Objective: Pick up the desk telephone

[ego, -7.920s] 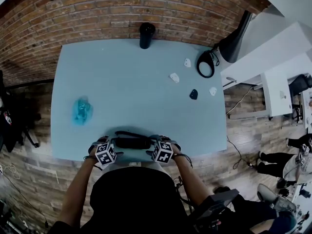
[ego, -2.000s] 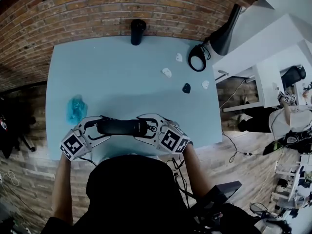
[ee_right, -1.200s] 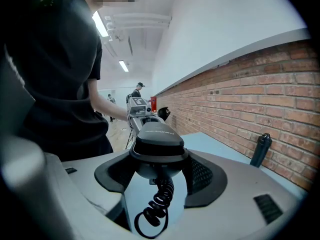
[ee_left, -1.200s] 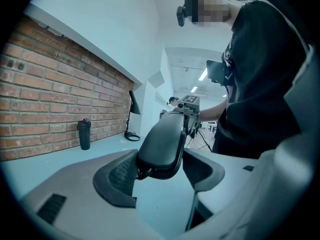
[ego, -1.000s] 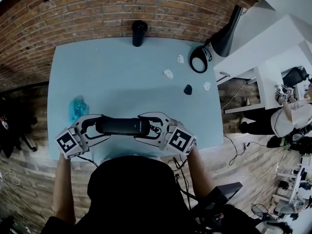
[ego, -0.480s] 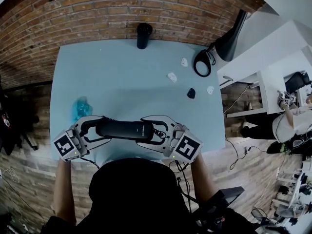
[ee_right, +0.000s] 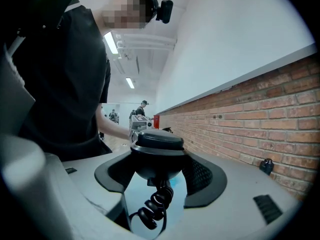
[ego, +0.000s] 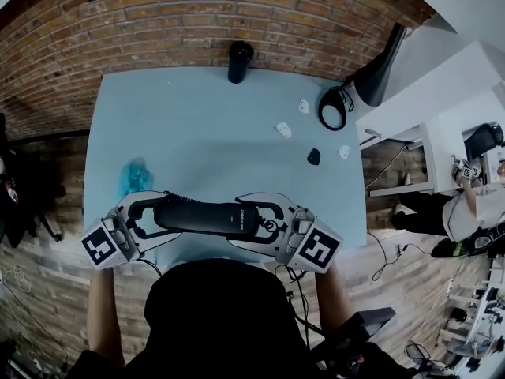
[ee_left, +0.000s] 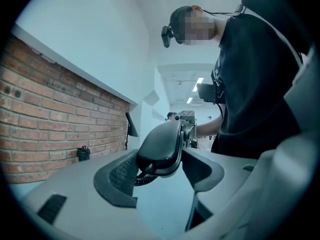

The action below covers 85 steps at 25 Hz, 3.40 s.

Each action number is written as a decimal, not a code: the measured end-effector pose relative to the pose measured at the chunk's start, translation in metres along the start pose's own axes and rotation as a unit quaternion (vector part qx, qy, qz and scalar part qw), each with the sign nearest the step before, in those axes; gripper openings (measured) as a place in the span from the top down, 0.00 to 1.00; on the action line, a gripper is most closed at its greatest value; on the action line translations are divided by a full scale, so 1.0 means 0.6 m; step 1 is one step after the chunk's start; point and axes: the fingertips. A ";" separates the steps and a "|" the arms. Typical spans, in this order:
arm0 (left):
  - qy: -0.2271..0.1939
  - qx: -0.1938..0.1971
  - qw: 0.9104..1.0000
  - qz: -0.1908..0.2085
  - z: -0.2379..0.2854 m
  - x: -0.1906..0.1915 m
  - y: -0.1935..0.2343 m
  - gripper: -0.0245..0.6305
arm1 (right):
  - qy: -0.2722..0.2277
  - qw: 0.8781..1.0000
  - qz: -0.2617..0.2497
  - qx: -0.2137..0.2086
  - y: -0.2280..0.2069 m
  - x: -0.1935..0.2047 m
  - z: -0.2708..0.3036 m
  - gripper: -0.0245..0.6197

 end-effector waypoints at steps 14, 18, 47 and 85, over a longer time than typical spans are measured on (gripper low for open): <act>-0.039 0.004 0.999 0.007 -0.006 -0.071 -0.009 0.51 | -0.037 0.999 -0.034 -0.018 0.007 -0.083 -0.019 0.52; -0.050 0.022 0.998 -0.013 -0.007 -0.076 -0.015 0.51 | -0.054 0.998 -0.038 -0.023 0.016 -0.100 -0.018 0.52; -0.073 0.074 0.993 -0.055 -0.001 -0.094 -0.035 0.49 | -0.071 0.997 0.006 -0.039 0.017 -0.073 -0.005 0.52; -0.035 0.071 0.996 -0.028 0.025 -0.066 -0.044 0.49 | -0.033 0.999 -0.004 -0.040 0.014 -0.035 0.004 0.52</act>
Point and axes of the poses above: the fingertips, and each gripper's own axes: z forward along the fingers, y to its left, x out of its underside, and after that the axes turned 12 degrees about -x, right-handed
